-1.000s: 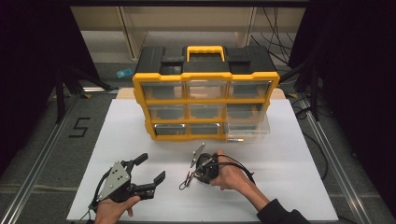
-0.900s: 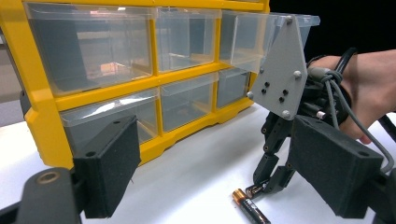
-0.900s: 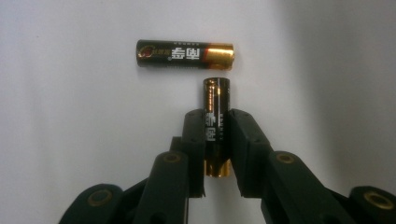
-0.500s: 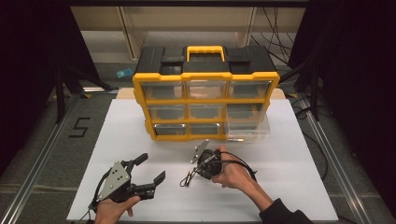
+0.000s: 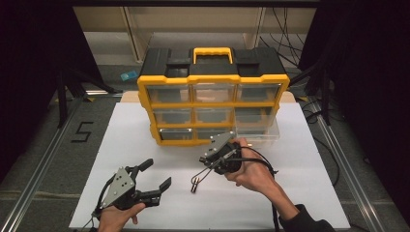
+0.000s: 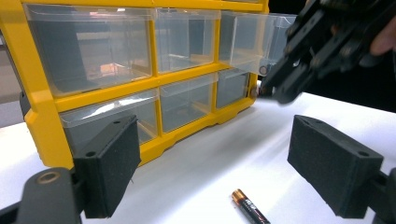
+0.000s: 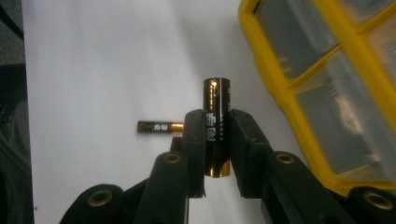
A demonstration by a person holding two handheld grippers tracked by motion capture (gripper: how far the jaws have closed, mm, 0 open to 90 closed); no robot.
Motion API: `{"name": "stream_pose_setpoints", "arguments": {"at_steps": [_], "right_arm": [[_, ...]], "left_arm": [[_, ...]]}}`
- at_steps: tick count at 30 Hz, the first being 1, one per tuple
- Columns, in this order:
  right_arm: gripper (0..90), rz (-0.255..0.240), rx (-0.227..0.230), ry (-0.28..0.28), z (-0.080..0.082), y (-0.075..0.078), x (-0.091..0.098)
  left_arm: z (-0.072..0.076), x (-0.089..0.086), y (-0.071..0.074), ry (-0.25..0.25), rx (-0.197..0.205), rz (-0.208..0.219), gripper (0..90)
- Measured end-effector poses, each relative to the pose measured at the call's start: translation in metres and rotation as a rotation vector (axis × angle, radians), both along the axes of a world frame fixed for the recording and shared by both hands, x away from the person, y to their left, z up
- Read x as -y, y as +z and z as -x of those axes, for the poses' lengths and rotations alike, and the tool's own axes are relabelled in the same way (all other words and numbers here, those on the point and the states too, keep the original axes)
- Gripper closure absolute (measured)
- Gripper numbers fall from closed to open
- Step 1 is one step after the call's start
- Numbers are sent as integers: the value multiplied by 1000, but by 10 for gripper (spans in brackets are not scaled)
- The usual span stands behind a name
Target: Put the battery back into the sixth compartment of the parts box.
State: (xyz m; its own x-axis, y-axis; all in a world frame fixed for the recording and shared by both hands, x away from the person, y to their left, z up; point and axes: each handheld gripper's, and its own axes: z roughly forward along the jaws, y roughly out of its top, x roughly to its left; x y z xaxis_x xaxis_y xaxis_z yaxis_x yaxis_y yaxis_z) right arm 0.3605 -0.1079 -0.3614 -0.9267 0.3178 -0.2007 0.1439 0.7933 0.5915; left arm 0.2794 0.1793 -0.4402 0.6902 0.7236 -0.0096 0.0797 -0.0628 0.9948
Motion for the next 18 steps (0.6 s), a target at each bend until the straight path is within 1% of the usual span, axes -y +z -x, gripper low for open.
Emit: {"name": "stream_pose_setpoints", "arguments": {"at_steps": [1,3,4,5,7,8,9,10,11,14,15,18], "right_arm": [[767,-19,24,4,1,8,4],[767,-29,30,-3,2,11,5],[767,-41,37,0,2,16,7],[767,-60,56,-11,4,24,11],[767,-68,58,-14,4,26,13],[767,-77,65,-18,4,29,15],[767,-91,62,-16,5,32,18],[767,-99,68,-19,4,34,21],[767,-118,78,-26,4,39,25],[767,-139,96,-37,4,45,30],[767,-147,90,-33,4,49,33],[767,-179,113,-47,5,58,40]], "left_arm": [[0,0,0,1,-2,-1,163],[0,0,0,2,-3,0,163],[0,0,0,3,-7,2,163],[0,1,0,2,-8,11,163],[0,1,0,2,-7,5,163],[0,1,0,2,-5,5,163],[0,1,0,3,-7,5,163],[1,1,0,3,-9,6,163],[1,0,0,3,-8,4,163],[0,1,0,3,-8,6,163],[0,1,0,3,-8,5,163],[0,1,0,3,-8,7,163]]}}
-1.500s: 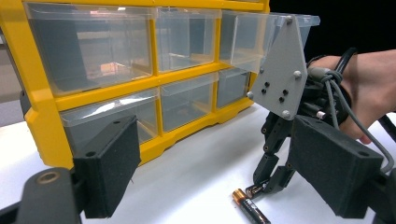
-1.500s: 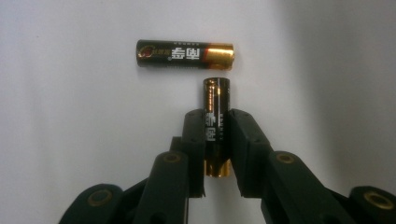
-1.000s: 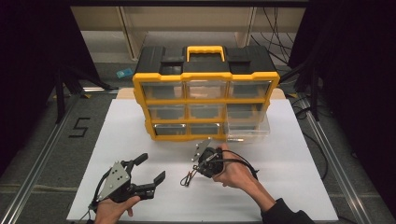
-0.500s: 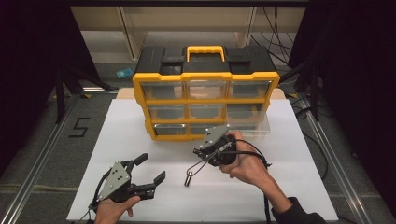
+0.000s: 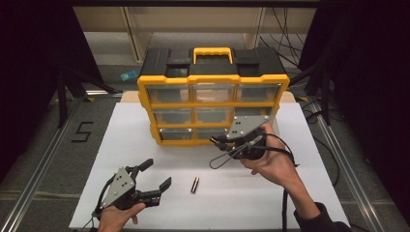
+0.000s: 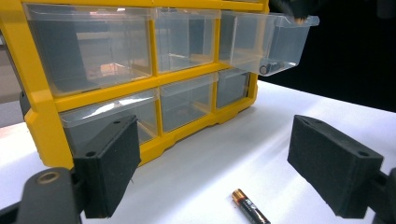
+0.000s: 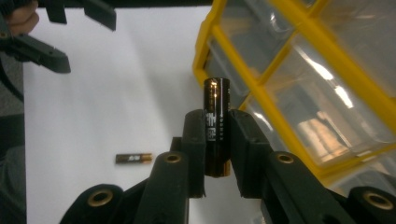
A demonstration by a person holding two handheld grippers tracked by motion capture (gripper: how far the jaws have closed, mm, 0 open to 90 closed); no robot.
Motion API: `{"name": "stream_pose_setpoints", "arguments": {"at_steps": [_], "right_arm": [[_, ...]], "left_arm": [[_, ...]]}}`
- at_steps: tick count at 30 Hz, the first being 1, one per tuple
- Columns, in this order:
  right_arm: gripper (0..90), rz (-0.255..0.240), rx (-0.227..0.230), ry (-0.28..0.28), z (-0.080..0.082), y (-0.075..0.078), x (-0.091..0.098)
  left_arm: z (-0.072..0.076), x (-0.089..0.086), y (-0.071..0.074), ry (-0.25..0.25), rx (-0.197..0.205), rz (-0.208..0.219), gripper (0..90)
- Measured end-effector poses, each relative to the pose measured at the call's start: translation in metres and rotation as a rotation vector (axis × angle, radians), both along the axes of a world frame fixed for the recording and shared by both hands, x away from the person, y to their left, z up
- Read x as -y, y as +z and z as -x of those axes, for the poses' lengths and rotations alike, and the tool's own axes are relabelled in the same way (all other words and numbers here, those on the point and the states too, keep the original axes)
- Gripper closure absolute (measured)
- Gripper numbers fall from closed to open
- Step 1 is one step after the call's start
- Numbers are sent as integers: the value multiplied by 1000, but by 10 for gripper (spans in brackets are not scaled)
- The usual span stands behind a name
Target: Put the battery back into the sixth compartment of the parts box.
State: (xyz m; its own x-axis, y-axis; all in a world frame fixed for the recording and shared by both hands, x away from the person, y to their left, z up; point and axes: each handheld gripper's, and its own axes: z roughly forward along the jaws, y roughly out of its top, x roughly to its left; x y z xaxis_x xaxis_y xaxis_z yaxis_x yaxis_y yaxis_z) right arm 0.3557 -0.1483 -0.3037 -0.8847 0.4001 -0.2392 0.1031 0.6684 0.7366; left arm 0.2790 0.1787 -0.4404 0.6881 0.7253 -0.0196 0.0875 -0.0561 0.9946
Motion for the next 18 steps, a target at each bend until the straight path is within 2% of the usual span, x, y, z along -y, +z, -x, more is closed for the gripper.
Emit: {"name": "stream_pose_setpoints", "arguments": {"at_steps": [6,18], "right_arm": [[767,-43,36,-34,1,15,16],[768,-77,60,-94,-3,23,35]], "left_arm": [[0,0,0,0,0,-3,163],[0,0,0,0,0,-1,163]]}}
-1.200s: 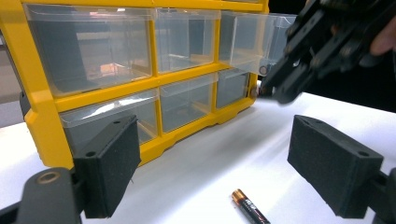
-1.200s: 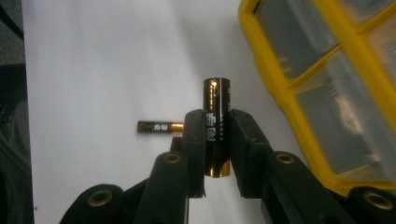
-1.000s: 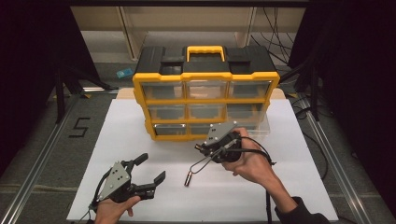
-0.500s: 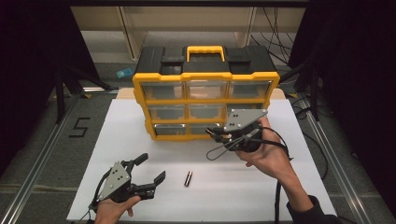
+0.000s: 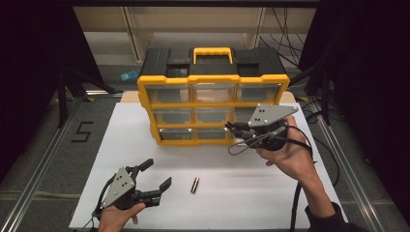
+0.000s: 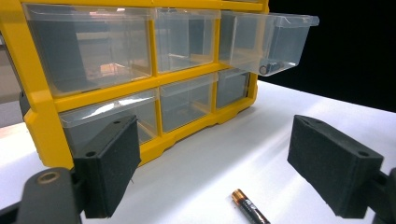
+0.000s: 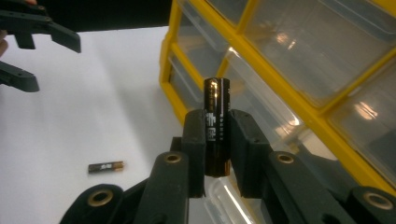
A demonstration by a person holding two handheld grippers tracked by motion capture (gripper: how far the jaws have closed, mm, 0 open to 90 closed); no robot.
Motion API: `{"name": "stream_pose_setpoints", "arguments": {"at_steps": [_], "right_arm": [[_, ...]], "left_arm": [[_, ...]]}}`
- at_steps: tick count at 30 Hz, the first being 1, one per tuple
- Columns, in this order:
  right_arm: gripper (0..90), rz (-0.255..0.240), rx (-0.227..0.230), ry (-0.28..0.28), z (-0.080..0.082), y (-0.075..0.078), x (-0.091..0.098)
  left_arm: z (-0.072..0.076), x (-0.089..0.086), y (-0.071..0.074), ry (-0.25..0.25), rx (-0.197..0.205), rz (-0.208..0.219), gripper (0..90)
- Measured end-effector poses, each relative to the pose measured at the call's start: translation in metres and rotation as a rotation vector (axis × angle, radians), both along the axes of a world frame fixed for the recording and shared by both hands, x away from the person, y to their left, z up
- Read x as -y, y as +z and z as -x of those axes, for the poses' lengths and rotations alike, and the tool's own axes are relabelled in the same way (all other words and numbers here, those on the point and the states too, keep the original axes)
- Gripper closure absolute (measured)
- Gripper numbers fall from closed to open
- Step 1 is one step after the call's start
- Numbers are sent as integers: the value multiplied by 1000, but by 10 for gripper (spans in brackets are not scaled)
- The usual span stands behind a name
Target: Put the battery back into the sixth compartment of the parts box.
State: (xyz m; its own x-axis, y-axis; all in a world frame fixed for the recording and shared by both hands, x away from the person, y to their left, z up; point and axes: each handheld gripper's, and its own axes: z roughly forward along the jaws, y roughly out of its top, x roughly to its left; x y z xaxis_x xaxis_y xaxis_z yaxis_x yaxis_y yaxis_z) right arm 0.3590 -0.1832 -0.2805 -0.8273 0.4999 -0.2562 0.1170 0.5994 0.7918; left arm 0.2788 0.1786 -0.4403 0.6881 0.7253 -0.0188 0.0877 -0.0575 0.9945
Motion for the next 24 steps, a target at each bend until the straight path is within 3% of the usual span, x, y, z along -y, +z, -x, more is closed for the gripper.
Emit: {"name": "stream_pose_setpoints", "arguments": {"at_steps": [11,24], "right_arm": [[767,-23,22,-83,-10,2,25],[766,-23,-41,-179,-29,-10,50]], "left_arm": [[0,0,0,0,1,-1,163],[0,0,0,-1,1,-3,163]]}}
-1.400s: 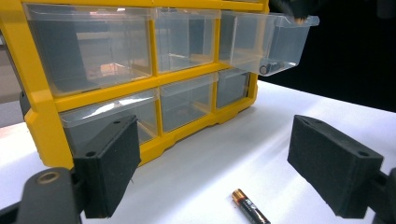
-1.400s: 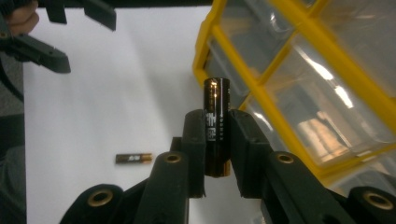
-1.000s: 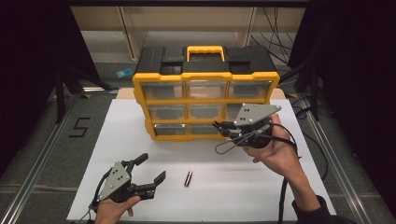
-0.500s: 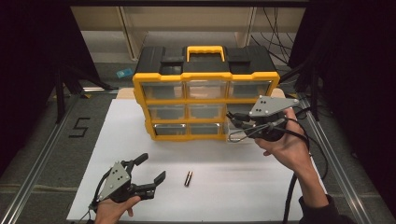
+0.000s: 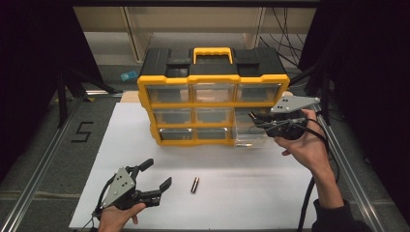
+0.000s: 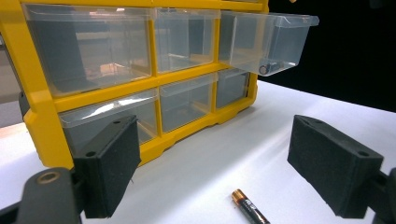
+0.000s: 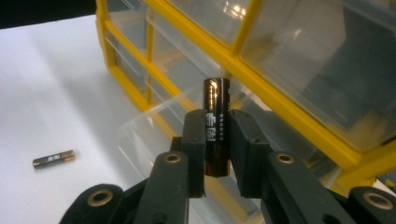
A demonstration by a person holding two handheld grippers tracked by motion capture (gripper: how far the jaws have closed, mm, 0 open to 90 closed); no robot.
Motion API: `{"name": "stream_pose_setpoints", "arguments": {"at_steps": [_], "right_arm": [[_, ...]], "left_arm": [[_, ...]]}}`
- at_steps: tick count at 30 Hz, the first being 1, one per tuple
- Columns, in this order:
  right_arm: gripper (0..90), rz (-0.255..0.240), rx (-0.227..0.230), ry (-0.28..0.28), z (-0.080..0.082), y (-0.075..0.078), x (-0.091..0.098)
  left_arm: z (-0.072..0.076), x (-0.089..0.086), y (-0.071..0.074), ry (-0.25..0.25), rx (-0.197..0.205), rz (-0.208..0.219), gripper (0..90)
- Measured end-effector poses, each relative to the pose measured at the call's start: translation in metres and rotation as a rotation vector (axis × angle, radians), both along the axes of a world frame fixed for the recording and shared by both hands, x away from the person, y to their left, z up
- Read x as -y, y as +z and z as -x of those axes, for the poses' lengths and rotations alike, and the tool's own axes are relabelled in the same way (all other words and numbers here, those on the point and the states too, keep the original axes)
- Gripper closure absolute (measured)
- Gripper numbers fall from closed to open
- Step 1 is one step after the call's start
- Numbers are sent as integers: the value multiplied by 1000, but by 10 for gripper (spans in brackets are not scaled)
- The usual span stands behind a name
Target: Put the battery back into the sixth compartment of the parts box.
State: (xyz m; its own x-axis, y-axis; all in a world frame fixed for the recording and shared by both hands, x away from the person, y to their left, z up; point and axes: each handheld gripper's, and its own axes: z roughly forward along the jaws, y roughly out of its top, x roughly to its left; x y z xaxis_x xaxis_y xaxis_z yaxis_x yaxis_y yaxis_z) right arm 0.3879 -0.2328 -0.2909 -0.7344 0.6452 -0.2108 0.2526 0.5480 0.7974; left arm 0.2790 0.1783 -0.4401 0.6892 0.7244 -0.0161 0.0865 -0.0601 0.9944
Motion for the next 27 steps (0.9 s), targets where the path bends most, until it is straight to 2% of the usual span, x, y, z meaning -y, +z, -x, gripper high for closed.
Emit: {"name": "stream_pose_setpoints", "arguments": {"at_steps": [9,10,13,14,16,19,21,22,23,25,26,27], "right_arm": [[764,-3,-46,-26,-8,-9,8],[762,-3,-63,-36,-8,-10,8],[749,7,-82,-19,-10,-12,8],[749,7,-82,-19,-10,-12,8],[695,19,-78,-9,-8,-11,6],[638,11,-37,8,-2,-4,2],[597,4,-8,54,3,0,-6],[597,4,-8,54,3,0,-6],[551,14,12,116,9,2,-18],[520,27,26,169,14,1,-31],[520,27,26,169,14,1,-31],[488,47,36,241,20,-2,-49]], "left_arm": [[0,0,0,0,0,-2,163],[0,0,0,1,-1,-1,163],[0,0,0,1,-2,0,163],[0,0,0,1,-2,0,163],[0,0,0,1,0,0,163],[0,0,0,3,-3,3,164],[0,0,0,2,-3,1,163],[0,0,0,2,-3,1,163],[0,1,0,0,-1,-1,163],[0,0,0,1,-2,1,163],[0,0,0,1,-2,1,163],[0,0,0,3,-3,4,163]]}}
